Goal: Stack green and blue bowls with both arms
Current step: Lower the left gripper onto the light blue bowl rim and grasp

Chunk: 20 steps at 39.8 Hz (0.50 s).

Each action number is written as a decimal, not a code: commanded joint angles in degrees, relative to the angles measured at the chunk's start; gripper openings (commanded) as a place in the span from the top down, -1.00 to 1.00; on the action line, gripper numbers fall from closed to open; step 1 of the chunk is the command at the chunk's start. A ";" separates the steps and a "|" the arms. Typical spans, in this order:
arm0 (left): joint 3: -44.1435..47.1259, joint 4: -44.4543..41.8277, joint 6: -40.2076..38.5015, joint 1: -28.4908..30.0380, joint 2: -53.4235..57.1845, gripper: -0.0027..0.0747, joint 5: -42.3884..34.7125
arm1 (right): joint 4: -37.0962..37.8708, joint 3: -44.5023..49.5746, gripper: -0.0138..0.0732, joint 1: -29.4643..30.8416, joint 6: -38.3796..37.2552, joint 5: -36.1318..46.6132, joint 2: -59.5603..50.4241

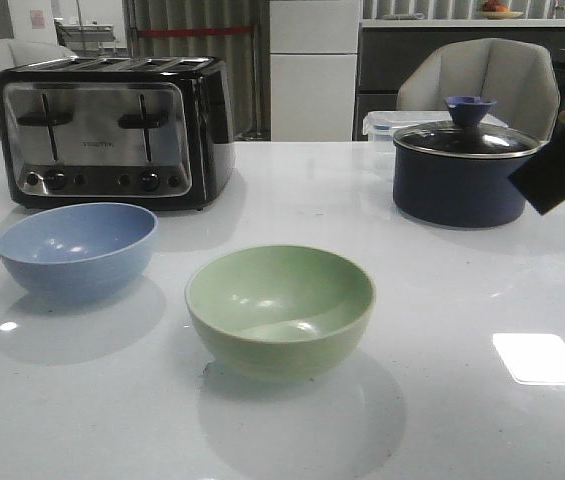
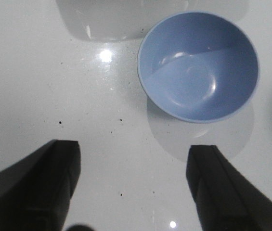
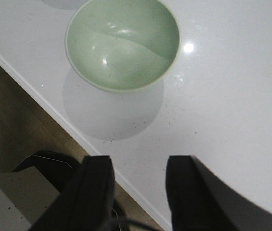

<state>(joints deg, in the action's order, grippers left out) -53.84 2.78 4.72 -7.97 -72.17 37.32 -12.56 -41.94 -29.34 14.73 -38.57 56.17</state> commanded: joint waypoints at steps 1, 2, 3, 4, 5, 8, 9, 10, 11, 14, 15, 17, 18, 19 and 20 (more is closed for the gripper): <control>-5.19 0.40 -0.18 -0.44 -3.84 -0.39 -2.95 | 0.01 -1.54 -0.22 -0.09 0.61 3.10 -0.84; -6.53 0.40 -0.18 -0.44 -5.42 -0.39 -2.81 | 0.01 -1.54 -0.22 -0.09 0.61 3.10 -0.84; -7.27 0.40 -0.18 -0.44 -6.60 -0.39 -2.83 | 0.01 -1.54 -0.22 -0.09 0.61 3.10 -0.84; -7.99 0.40 -0.18 -0.44 -8.14 -0.39 -2.78 | 0.01 -1.54 -0.22 -0.09 0.61 3.10 -0.84; -8.96 0.40 -0.18 -0.44 -9.27 -0.39 -2.78 | 0.01 -1.54 -0.22 -0.09 0.61 3.10 -0.84; -11.26 0.40 -0.18 -0.44 -13.31 -0.39 -2.26 | 0.01 -1.54 -0.22 -0.09 0.61 3.10 -0.84; -12.24 0.40 -0.18 -0.44 -14.69 -0.39 -1.64 | 0.01 -1.54 -0.22 -0.09 0.61 3.10 -0.84; -13.27 0.40 -0.18 -0.44 -15.72 -0.39 -0.80 | 0.01 -1.54 -0.22 -0.09 0.61 3.10 -0.84; -14.07 0.40 -0.18 -0.44 -17.05 -0.39 -0.12 | 0.01 -1.54 -0.22 -0.09 0.61 3.10 -0.84; -16.55 0.40 -0.18 -0.44 -20.20 -0.39 1.69 | 0.01 -1.54 -0.22 -0.09 0.61 3.10 -0.84; -17.45 0.40 -0.18 -0.44 -21.09 -0.39 2.21 | 0.01 -1.54 -0.22 -0.09 0.61 3.10 -0.84; -19.00 0.40 -0.18 -0.44 -23.02 -0.39 2.73 | 0.01 -1.54 -0.22 -0.09 0.61 3.10 -0.84; -19.59 0.40 -0.18 -0.44 -24.07 -0.39 3.07 | 0.01 -1.54 -0.22 -0.09 0.61 3.10 -0.84; -20.38 0.40 -0.18 -0.44 -25.07 -0.39 3.38 | 0.01 -1.54 -0.22 -0.09 0.61 3.10 -0.84; -21.09 0.40 -0.18 -0.44 -25.75 -0.39 3.38 | 0.01 -1.54 -0.22 -0.09 0.61 3.10 -0.84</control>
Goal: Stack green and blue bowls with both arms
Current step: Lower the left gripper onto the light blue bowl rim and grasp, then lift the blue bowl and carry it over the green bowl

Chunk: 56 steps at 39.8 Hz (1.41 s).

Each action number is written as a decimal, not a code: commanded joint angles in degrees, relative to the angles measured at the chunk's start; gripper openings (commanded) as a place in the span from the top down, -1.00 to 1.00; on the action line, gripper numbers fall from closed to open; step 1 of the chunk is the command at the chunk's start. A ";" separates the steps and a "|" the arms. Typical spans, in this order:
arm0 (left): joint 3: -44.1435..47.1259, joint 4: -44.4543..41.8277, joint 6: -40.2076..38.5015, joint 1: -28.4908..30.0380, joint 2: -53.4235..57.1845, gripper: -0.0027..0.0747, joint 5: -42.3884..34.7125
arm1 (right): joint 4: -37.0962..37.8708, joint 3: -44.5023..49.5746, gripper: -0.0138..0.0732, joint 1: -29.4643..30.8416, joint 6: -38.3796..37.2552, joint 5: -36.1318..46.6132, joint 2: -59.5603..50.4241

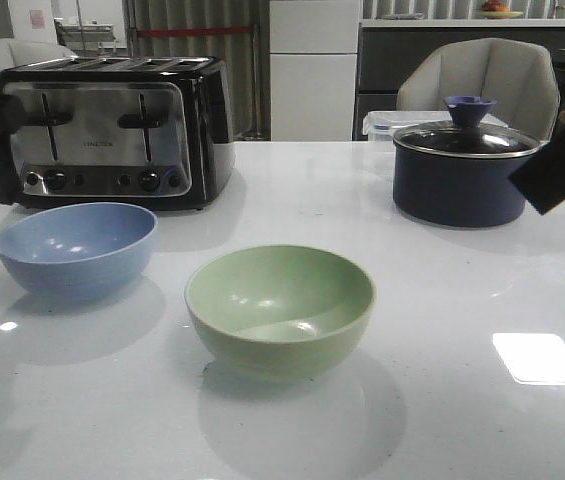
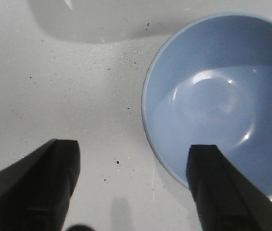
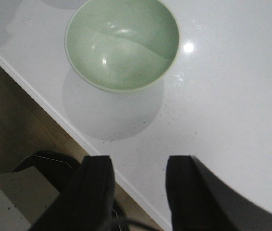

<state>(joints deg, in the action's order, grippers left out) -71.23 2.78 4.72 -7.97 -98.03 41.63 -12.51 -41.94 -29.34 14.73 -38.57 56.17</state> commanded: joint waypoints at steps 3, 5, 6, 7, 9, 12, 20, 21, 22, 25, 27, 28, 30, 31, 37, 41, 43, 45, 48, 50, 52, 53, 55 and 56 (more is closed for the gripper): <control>-5.13 0.40 -0.18 -0.44 -2.19 -0.39 -1.37 | -0.03 -1.54 -0.22 -0.09 0.61 3.10 -0.84; -6.04 0.40 -0.18 -0.44 -3.28 -0.39 -1.62 | -0.03 -1.54 -0.22 -0.09 0.61 3.10 -0.84; -6.48 0.54 -0.18 -0.44 -3.96 -0.39 -1.75 | -0.03 -1.54 -0.22 -0.09 0.61 3.10 -0.84; -7.06 0.79 -0.18 -0.44 -4.54 -0.39 -1.75 | -0.03 -1.54 -0.22 -0.09 0.61 3.10 -0.84; -7.96 1.41 -0.18 -0.44 -5.84 -0.39 -1.75 | -0.03 -1.54 -0.22 -0.09 0.61 3.10 -0.84; -8.70 2.16 -0.18 -0.44 -7.15 -0.39 -1.75 | -0.03 -1.54 -0.22 -0.09 0.61 3.10 -0.84; -9.33 3.18 -0.18 -0.44 -9.73 -0.39 -2.07 | -0.03 -1.54 -0.22 -0.09 0.61 3.15 -0.84; -9.33 3.18 -0.18 -0.44 -10.12 -0.38 -2.07 | -0.03 -1.54 -0.22 -0.09 0.61 3.15 -0.84; -9.33 3.18 -0.18 -0.44 -10.25 -0.38 -1.95 | -0.03 -1.54 -0.22 -0.09 0.61 3.15 -0.84; -9.33 3.26 -0.18 -0.44 -10.51 -0.38 -1.52 | -0.03 -1.54 -0.22 -0.09 0.61 3.10 -0.84; -9.33 3.26 -0.18 -0.44 -10.51 -0.34 -1.41 | -0.03 -1.54 -0.22 -0.09 0.61 3.10 -0.84; -9.33 3.26 -0.18 -0.44 -10.51 -0.30 -1.25 | -0.03 -1.54 -0.22 -0.09 0.61 3.10 -0.84; -9.33 3.26 -0.18 -0.44 -10.51 -0.21 -0.84 | -0.03 -1.54 -0.22 -0.09 0.61 3.10 -0.84; -9.33 3.26 -0.18 -0.44 -10.51 -0.14 -0.67 | -0.03 -1.54 -0.22 -0.09 0.61 3.10 -0.84; -9.33 3.26 -0.18 -0.44 -10.51 0.22 0.32 | -0.03 -1.54 -0.22 -0.09 0.61 3.10 -0.84; -9.33 3.26 -0.18 -0.44 -10.51 0.38 0.54 | -0.03 -1.54 -0.22 -0.09 0.61 3.10 -0.84; -9.33 3.26 -0.18 -0.44 -10.51 0.45 0.60 | -0.03 -1.54 -0.22 -0.09 0.61 3.10 -0.84; -9.33 3.26 -0.18 -0.44 -10.51 0.52 0.60 | -0.03 -1.54 -0.22 -0.09 0.61 3.10 -0.84; -9.33 3.26 -0.18 -0.44 -10.51 0.60 0.82 | -0.03 -1.54 -0.22 -0.09 0.61 3.10 -0.84; -9.33 3.26 -0.18 -0.44 -10.51 0.65 0.92 | -0.03 -1.54 -0.22 -0.09 0.61 3.10 -0.84; -9.33 3.26 -0.18 -0.44 -10.51 0.69 1.49 | -0.03 -1.54 -0.22 -0.09 0.61 3.10 -0.84; -9.44 3.26 -0.18 -0.44 -10.51 0.69 1.82 | -0.03 -1.54 -0.22 -0.09 0.61 3.10 -0.84; -10.16 3.26 -0.18 -0.44 -10.51 0.69 2.99 | -0.03 -1.54 -0.22 -0.09 0.61 3.10 -0.84; -10.72 3.26 -0.18 -0.44 -10.41 0.69 4.00 | -0.03 -1.54 -0.22 -0.09 0.61 3.10 -0.84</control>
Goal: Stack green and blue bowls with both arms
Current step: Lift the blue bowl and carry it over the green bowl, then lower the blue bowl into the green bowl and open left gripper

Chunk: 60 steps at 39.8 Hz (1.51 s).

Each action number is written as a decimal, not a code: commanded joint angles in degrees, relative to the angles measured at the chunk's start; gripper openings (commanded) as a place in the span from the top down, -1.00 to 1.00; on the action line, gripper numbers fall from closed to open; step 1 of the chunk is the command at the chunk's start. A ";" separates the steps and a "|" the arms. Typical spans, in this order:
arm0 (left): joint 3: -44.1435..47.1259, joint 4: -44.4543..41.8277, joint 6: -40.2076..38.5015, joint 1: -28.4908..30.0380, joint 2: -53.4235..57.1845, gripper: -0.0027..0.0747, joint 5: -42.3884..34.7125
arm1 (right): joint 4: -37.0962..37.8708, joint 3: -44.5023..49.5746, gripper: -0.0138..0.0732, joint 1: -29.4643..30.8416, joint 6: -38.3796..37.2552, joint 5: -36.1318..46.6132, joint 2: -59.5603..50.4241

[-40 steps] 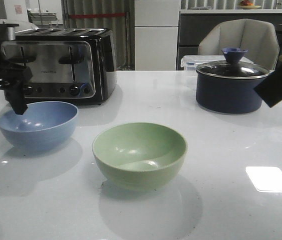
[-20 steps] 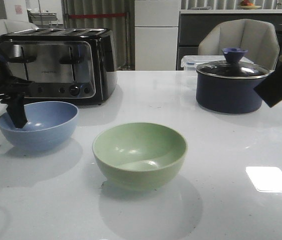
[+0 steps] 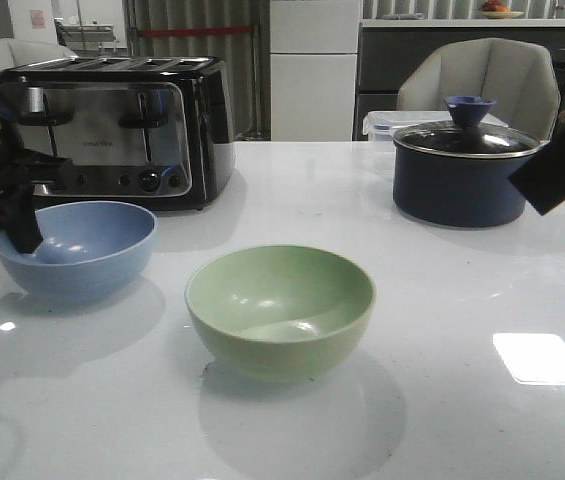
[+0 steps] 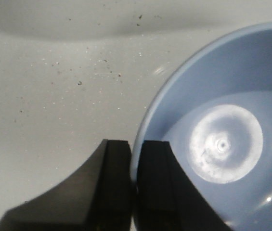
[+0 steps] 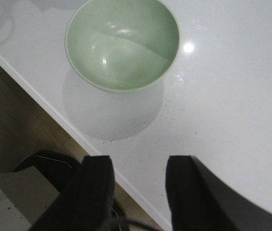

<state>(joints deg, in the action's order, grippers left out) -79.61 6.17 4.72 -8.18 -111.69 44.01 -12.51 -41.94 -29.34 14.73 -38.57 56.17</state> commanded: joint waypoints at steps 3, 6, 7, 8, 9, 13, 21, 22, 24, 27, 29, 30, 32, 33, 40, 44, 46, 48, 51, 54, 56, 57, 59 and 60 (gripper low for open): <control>-4.45 -0.12 -0.18 -0.51 3.34 0.69 4.34 | -0.03 -1.54 -0.22 -0.09 0.61 3.10 -0.84; -7.55 -0.12 0.06 -1.20 3.71 0.69 7.76 | -0.03 -1.54 -0.22 -0.09 0.61 3.10 -0.84; -8.17 -0.12 0.32 -1.31 3.86 0.69 8.25 | -0.03 -1.54 -0.22 -0.09 0.61 3.10 -0.84; -9.43 -0.12 0.61 -1.69 4.14 0.69 9.24 | -0.03 -1.54 -0.22 -0.09 0.61 3.10 -0.84; -10.32 -0.12 1.18 -1.91 4.29 0.69 9.86 | -0.03 -1.54 -0.22 -0.09 0.61 3.10 -0.84; -13.92 0.45 2.99 -3.67 5.56 0.69 12.24 | -0.03 -1.54 -0.22 -0.09 0.61 3.10 -0.84; -19.35 6.32 7.36 -8.44 7.28 0.69 16.55 | -0.03 -1.54 -0.22 -0.09 0.61 3.16 -0.84; -19.55 7.33 8.00 -9.06 7.28 0.69 17.01 | -0.03 -1.54 -0.22 -0.09 0.61 3.16 -0.84; -19.77 9.50 9.69 -10.51 7.51 0.69 17.46 | -0.03 -1.54 -0.22 -0.09 0.61 3.16 -0.84; -19.77 11.34 11.25 -13.06 7.65 0.69 18.91 | -0.03 -1.54 -0.22 -0.09 0.61 3.16 -0.84; -19.61 11.46 12.50 -14.86 7.65 0.69 19.29 | -0.03 -1.54 -0.22 -0.09 0.61 3.16 -0.84; -19.36 11.37 12.97 -15.85 7.65 0.69 19.29 | -0.03 -1.54 -0.22 -0.09 0.61 3.16 -0.84; -18.68 11.37 13.17 -17.50 7.65 0.69 18.82 | -0.03 -1.54 -0.22 -0.09 0.61 3.16 -0.84; -18.40 11.22 13.17 -18.15 7.65 0.69 18.41 | -0.03 -1.54 -0.22 -0.09 0.61 3.16 -0.84; -16.38 11.22 13.81 -21.67 7.26 0.69 15.06 | -0.03 -1.54 -0.22 -0.09 0.61 3.16 -0.84; -16.39 11.22 13.81 -22.31 6.28 0.69 13.24 | -0.03 -1.54 -0.22 -0.09 0.61 3.16 -0.84; -16.39 11.36 13.81 -22.31 5.43 0.69 12.87 | -0.03 -1.54 -0.22 -0.09 0.61 3.16 -0.84; -16.39 11.86 13.81 -22.31 4.50 0.69 12.75 | -0.03 -1.54 -0.22 -0.09 0.61 3.10 -0.84; -16.27 12.12 13.81 -22.31 3.31 0.69 12.85 | -0.03 -1.54 -0.22 -0.09 0.61 3.10 -0.84; -16.27 12.47 13.81 -22.31 1.86 0.69 13.12 | -0.03 -1.54 -0.22 -0.09 0.61 3.10 -0.84; -16.27 12.47 13.81 -22.31 1.07 0.69 13.24 | -0.03 -1.54 -0.22 -0.09 0.61 3.10 -0.84; -16.27 12.47 13.81 -22.31 0.55 0.69 13.24 | -0.03 -1.54 -0.22 -0.09 0.61 3.10 -0.84; -16.27 12.47 13.81 -22.31 -0.40 0.68 13.24 | -0.03 -1.54 -0.22 -0.09 0.61 3.10 -0.84; -16.27 12.47 13.81 -22.31 -0.72 0.66 13.24 | -0.03 -1.54 -0.22 -0.09 0.61 3.10 -0.84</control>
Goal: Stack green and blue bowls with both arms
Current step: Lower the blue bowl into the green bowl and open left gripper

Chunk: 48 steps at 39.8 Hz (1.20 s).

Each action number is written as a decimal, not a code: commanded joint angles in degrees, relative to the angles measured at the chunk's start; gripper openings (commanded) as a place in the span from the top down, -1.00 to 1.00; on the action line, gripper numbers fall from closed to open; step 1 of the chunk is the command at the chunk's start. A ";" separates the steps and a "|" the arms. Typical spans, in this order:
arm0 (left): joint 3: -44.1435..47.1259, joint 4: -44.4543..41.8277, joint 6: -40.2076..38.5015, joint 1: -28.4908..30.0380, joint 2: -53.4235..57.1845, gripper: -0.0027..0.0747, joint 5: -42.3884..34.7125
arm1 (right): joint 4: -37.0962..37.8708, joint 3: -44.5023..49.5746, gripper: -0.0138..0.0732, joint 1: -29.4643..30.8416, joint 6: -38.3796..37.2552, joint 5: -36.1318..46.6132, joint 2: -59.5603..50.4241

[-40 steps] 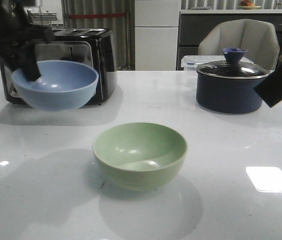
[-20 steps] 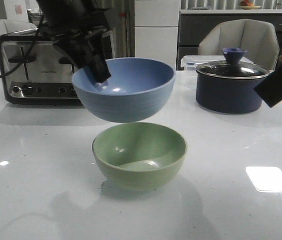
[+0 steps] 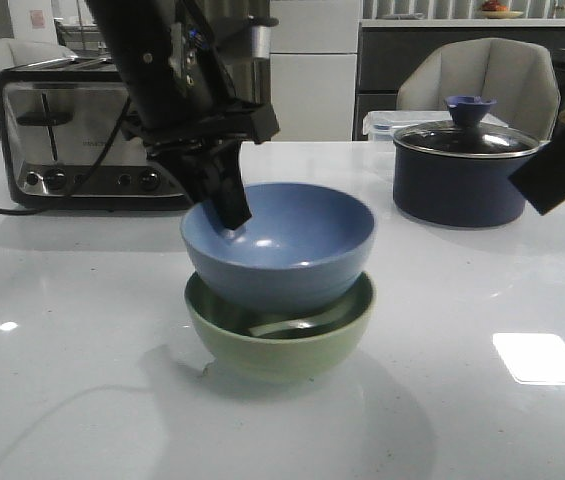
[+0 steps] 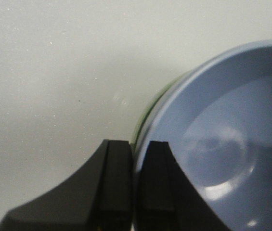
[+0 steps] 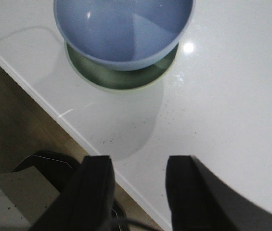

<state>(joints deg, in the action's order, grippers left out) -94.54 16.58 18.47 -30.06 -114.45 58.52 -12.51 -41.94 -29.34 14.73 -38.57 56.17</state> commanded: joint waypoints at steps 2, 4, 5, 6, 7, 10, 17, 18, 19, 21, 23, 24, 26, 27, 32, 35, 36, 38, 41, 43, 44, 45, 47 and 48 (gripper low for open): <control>-1.34 2.06 0.06 -0.43 1.31 0.61 -1.28 | -0.03 -1.54 -0.22 -0.09 0.61 3.10 -0.84; -1.34 2.37 0.06 -0.43 0.86 0.48 -1.18 | -0.03 -1.54 -0.22 -0.09 0.61 3.10 -0.84; -1.34 2.37 0.06 -0.43 0.86 0.37 -1.18 | -0.03 -1.54 -0.22 -0.09 0.61 3.10 -0.84; -1.34 2.37 0.06 -0.43 0.86 0.28 -1.18 | -0.03 -1.54 -0.22 -0.09 0.61 3.10 -0.84; -1.34 2.50 0.06 -0.43 0.86 0.15 -0.99 | -0.03 -1.54 -0.22 -0.09 0.61 3.10 -0.84; -1.34 2.72 0.06 -0.43 1.09 -0.12 -0.55 | -0.03 -1.54 -0.22 -0.09 0.61 3.10 -0.84; -1.34 2.75 0.06 -0.43 3.97 -0.20 -0.01 | -0.03 -1.54 -0.22 -0.09 0.61 3.10 -0.84; -1.34 2.75 0.06 -0.43 4.81 -0.19 -0.01 | -0.03 -1.54 -0.22 -0.09 0.61 3.10 -0.84; -1.34 2.75 0.06 -0.43 5.53 -0.19 0.04 | -0.03 -1.54 -0.22 -0.09 0.61 3.10 -0.84; -1.34 2.75 0.06 -0.43 7.77 -0.19 0.39 | -0.03 -1.54 -0.22 -0.09 0.61 3.10 -0.84; -0.73 2.75 0.06 -0.43 10.09 -0.19 0.40 | -0.03 -1.54 -0.22 -0.09 0.61 3.10 -0.84; -0.25 2.75 0.06 -0.43 11.59 -0.19 0.40 | -0.03 -1.54 -0.22 -0.09 0.61 3.10 -0.84; 1.13 2.86 0.15 -0.43 14.40 -0.19 -0.13 | -0.03 -1.54 -0.22 -0.09 0.61 3.10 -0.84; 2.25 2.98 0.15 -0.43 16.17 -0.19 -0.56 | -0.03 -1.54 -0.22 -0.09 0.61 3.10 -0.84; 8.43 2.98 0.42 -0.43 24.26 -0.19 -3.43 | -0.03 -1.54 -0.22 -0.09 0.61 3.10 -0.84; 13.09 2.98 1.30 -0.43 29.72 -0.19 -5.21 | -0.03 -1.54 -0.22 -0.09 0.61 3.20 -0.84; 14.83 2.98 1.30 -0.43 31.73 -0.19 -5.65 | -0.03 -1.54 -0.22 -0.09 0.61 3.20 -0.84; 17.47 2.86 1.33 -0.43 34.69 -0.19 -6.36 | -0.03 -1.54 -0.22 -0.09 0.61 3.20 -0.84; 22.80 2.02 1.33 -0.43 40.71 -0.19 -7.22 | -0.03 -1.54 -0.22 -0.09 0.61 3.20 -0.84; 25.91 1.58 1.33 -0.43 44.25 -0.19 -7.99 | -0.03 -1.54 -0.22 -0.09 0.61 3.20 -0.84; 27.26 1.33 1.33 -0.43 45.76 -0.19 -8.41 | -0.03 -1.54 -0.22 -0.09 0.61 3.20 -0.84; 29.03 1.20 1.33 -0.43 47.81 -0.19 -8.77 | -0.03 -1.54 -0.22 -0.09 0.61 3.20 -0.84; 31.97 0.96 1.33 -0.43 51.26 -0.19 -9.15 | -0.03 -1.54 -0.22 -0.09 0.61 3.20 -0.84; 33.61 0.96 1.33 -0.43 53.24 -0.19 -9.30 | -0.03 -1.54 -0.22 -0.09 0.61 3.20 -0.84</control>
<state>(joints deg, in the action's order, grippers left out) -63.63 16.84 19.91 -30.06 -67.50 52.92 -12.51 -41.94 -29.34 14.73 -38.57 56.17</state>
